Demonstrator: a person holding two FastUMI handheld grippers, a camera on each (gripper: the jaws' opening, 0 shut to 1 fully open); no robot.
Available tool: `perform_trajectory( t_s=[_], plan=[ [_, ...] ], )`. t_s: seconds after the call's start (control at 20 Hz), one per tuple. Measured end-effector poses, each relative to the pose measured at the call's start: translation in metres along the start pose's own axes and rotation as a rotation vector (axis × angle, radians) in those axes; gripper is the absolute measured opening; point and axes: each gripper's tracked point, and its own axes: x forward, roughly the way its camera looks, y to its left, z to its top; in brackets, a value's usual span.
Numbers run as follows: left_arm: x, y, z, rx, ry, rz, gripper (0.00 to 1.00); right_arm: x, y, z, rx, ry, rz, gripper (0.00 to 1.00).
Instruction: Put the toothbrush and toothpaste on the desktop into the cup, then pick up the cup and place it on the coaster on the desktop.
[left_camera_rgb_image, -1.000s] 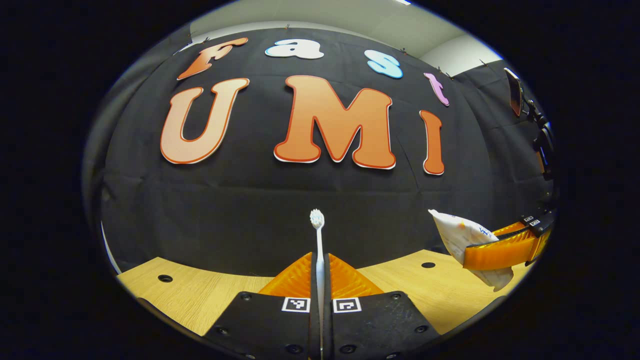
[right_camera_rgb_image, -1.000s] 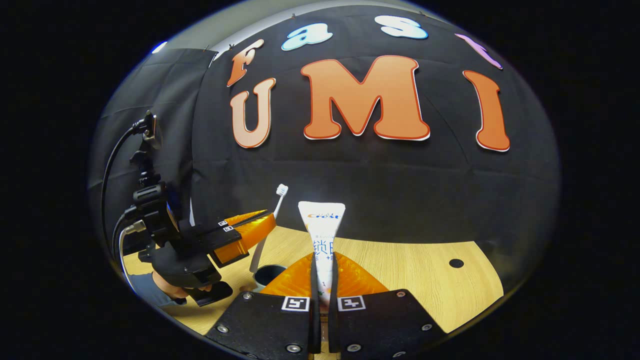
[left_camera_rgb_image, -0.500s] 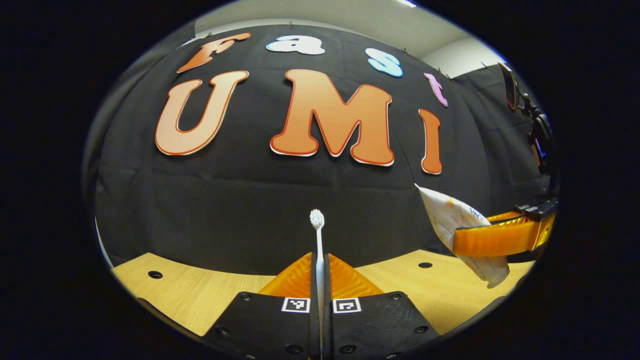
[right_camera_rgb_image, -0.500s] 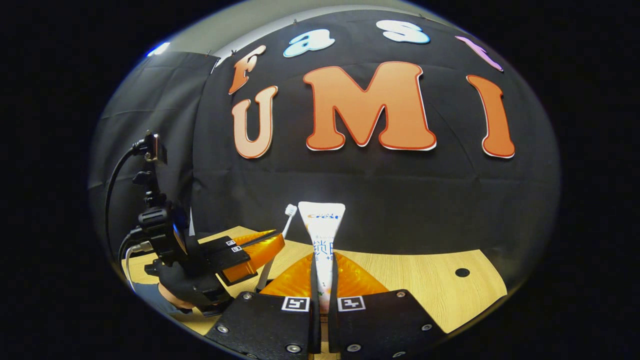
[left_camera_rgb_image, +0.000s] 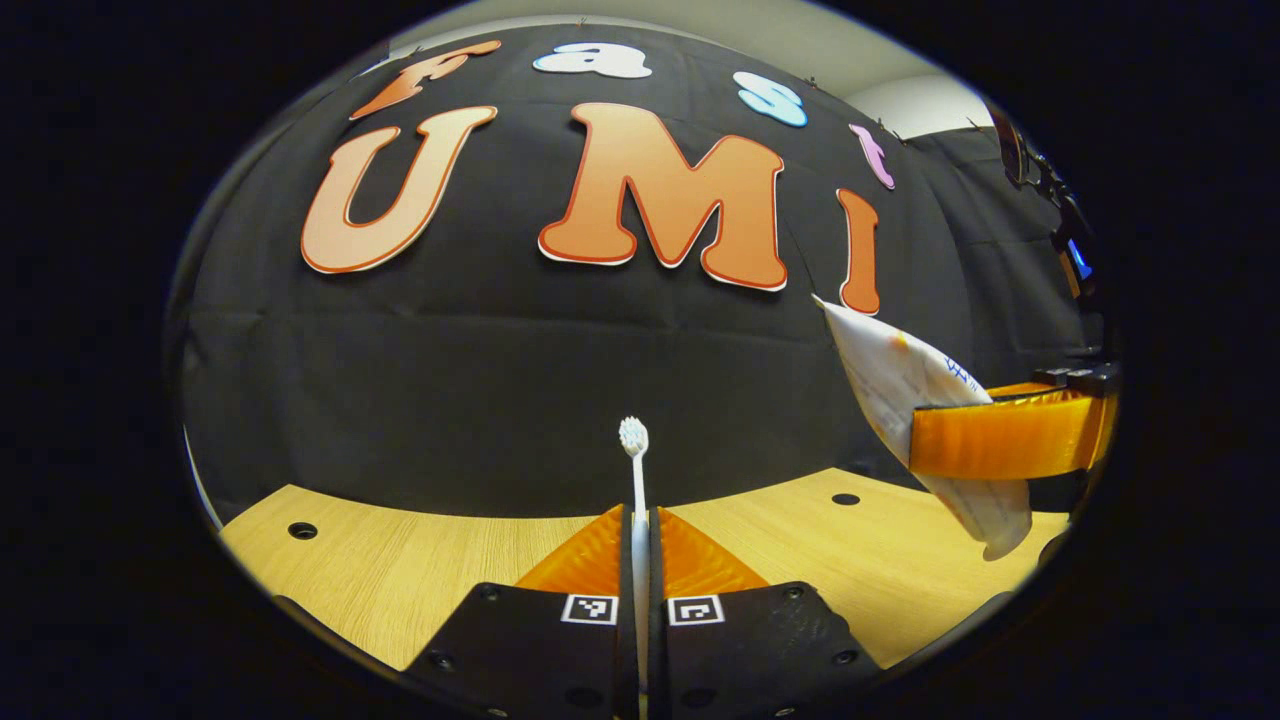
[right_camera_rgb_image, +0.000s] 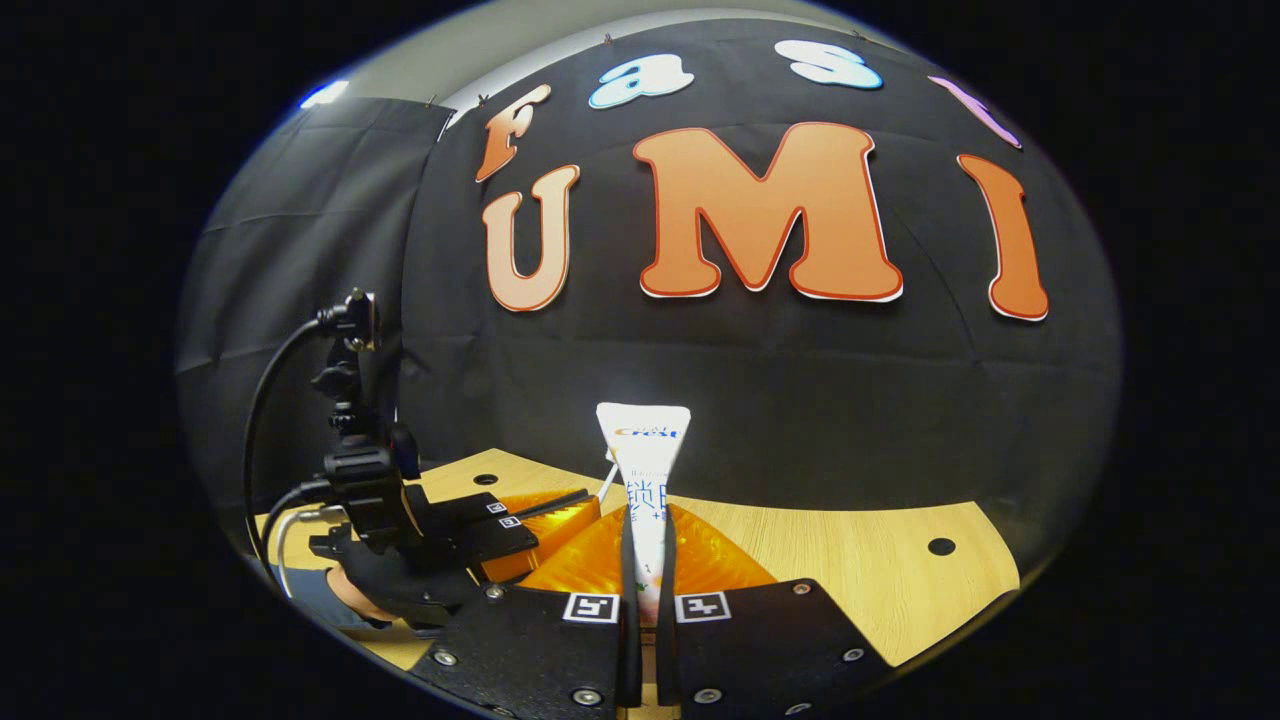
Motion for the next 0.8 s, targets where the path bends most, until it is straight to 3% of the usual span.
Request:
perform_trajectory(
  t_s=[0.5, 0.65, 0.75, 0.8],
  plan=[
    [-0.018, -0.005, -0.020, -0.046, 0.092, -0.038, 0.10, 0.010, 0.003, -0.006, 0.012, 0.016, 0.007, 0.06],
    [-0.037, -0.008, -0.024, -0.024, 0.117, -0.038, 0.32, 0.014, 0.002, -0.006, 0.033, 0.022, 0.006, 0.06],
    [-0.053, -0.003, -0.026, 0.017, 0.131, -0.026, 0.35, 0.018, 0.008, -0.004, 0.054, 0.017, 0.015, 0.06],
    [-0.062, 0.002, -0.024, 0.024, 0.134, -0.020, 0.31, 0.020, 0.011, -0.003, 0.055, 0.014, 0.016, 0.06]
  ],
)
